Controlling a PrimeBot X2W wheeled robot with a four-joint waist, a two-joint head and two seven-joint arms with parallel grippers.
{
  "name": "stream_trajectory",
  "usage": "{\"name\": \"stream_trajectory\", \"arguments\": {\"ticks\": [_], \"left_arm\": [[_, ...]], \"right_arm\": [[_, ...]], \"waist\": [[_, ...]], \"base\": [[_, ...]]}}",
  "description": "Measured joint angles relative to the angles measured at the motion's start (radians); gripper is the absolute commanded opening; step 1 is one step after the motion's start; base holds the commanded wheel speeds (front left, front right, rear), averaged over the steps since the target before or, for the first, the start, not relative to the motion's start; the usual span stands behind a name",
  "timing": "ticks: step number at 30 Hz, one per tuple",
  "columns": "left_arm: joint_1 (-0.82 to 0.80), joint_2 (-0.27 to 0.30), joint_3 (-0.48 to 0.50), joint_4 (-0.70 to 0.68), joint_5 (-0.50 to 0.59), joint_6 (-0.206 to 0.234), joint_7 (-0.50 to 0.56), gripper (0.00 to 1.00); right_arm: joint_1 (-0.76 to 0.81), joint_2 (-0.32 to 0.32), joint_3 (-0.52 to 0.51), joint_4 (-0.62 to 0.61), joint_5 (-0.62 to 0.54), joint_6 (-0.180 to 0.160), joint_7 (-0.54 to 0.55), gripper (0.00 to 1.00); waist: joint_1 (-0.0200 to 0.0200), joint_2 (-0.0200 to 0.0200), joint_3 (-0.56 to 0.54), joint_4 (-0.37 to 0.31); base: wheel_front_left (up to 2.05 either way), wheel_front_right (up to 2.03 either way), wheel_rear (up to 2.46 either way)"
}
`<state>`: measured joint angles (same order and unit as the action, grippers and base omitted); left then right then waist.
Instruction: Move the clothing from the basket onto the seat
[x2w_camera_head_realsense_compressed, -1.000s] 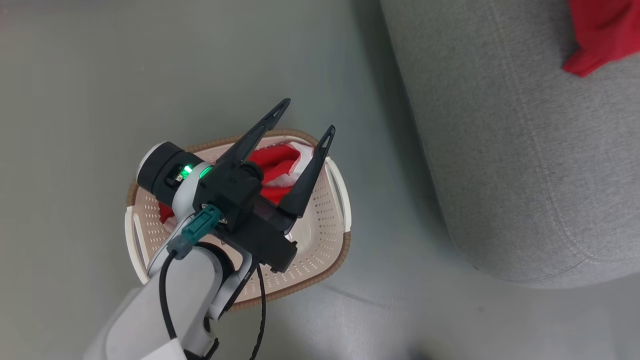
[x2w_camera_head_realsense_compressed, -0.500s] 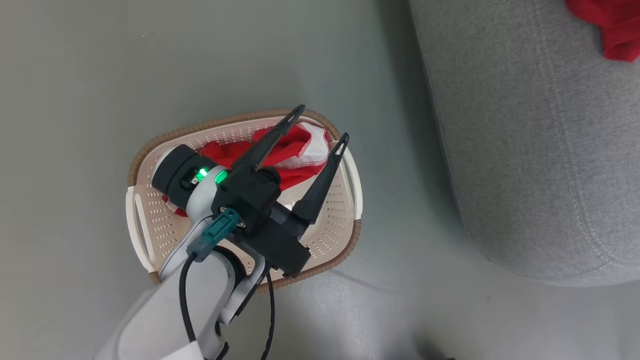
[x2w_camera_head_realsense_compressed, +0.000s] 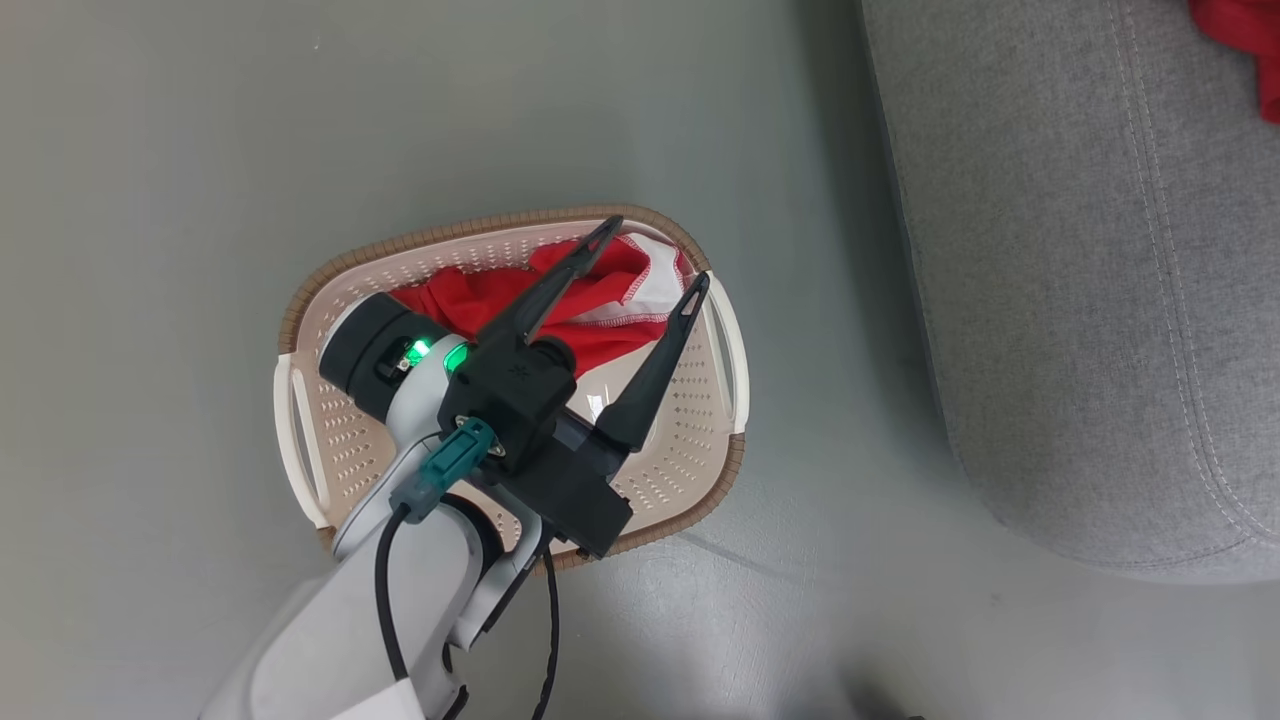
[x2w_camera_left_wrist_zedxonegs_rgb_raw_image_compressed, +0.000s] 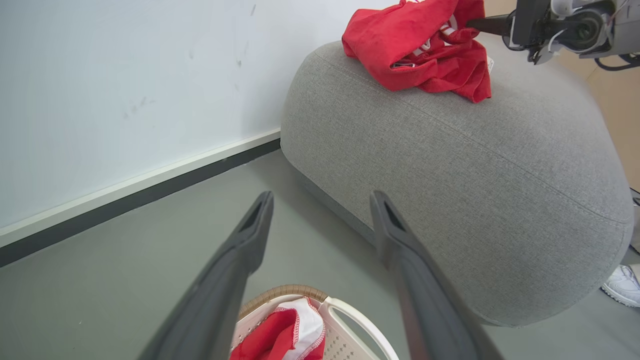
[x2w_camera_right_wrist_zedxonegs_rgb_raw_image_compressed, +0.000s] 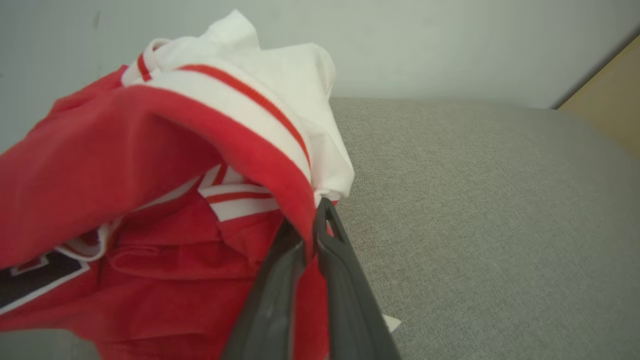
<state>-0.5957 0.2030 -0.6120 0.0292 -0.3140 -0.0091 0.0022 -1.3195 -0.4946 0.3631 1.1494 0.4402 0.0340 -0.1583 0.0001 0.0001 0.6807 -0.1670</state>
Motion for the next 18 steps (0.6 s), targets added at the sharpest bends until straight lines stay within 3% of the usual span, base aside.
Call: {"name": "stream_trajectory", "arguments": {"ticks": [15, 16, 18], "left_arm": [[0.007, 0.011, 0.011, 0.031, -0.002, 0.000, -0.023, 1.00], [0.008, 0.012, 0.012, 0.032, -0.002, 0.000, -0.025, 1.00], [0.010, 0.014, 0.013, 0.035, -0.002, 0.000, -0.030, 1.00]], "right_arm": [[0.042, 0.021, 0.003, 0.086, 0.001, -0.016, 0.006, 0.03], [0.045, 0.021, 0.004, 0.086, 0.001, -0.016, -0.001, 0.28], [0.054, 0.024, 0.011, 0.085, 0.000, -0.003, -0.015, 0.58]], "waist": [[0.0000, -0.0002, -0.025, -0.008], [-0.0001, -0.0002, -0.028, -0.010], [-0.0001, -0.0002, -0.035, -0.016]], "base": [[0.00, 0.00, 0.00], [0.00, 0.00, 0.00], [0.00, 0.00, 0.00]]}}
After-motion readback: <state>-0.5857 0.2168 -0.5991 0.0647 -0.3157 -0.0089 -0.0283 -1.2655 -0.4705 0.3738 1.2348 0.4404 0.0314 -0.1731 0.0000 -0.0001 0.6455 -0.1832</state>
